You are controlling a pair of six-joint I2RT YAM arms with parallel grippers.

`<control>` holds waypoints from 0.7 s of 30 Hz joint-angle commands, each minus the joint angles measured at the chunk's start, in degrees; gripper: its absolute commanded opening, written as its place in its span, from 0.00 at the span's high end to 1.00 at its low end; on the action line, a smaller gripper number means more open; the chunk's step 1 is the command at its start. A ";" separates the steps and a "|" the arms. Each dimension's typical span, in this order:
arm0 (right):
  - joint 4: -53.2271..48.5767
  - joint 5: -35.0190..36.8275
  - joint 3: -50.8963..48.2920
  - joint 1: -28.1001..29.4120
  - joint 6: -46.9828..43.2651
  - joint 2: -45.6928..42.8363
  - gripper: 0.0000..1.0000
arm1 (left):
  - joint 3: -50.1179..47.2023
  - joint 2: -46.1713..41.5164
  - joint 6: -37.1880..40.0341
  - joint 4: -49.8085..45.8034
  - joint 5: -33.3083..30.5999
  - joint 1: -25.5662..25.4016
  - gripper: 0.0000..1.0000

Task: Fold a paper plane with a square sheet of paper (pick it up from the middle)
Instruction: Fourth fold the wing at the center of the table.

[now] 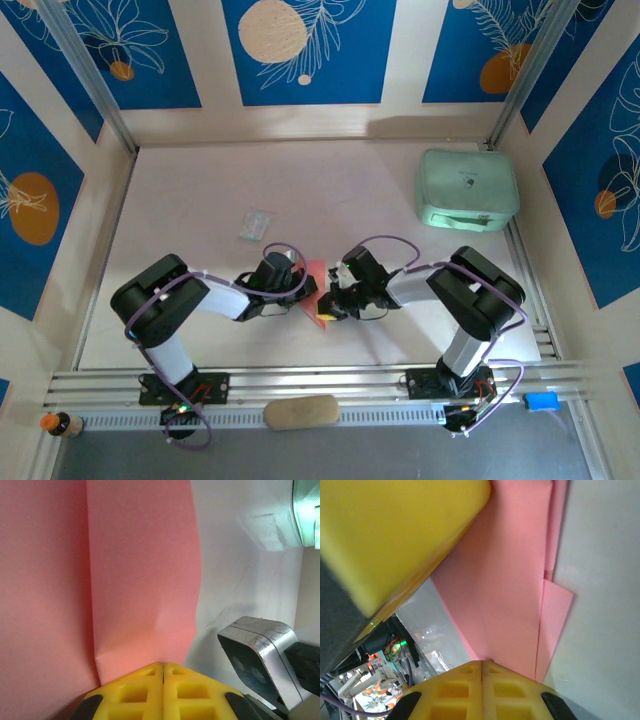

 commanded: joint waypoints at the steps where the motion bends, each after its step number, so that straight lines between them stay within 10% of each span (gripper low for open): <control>1: -2.06 -1.12 -2.31 1.02 0.86 0.12 0.99 | -2.62 1.41 -0.24 -7.26 -2.88 -0.41 1.00; 21: -14.83 5.86 -5.00 6.62 -1.58 -6.57 1.00 | -2.89 2.04 -1.15 -6.96 -3.16 -0.41 1.00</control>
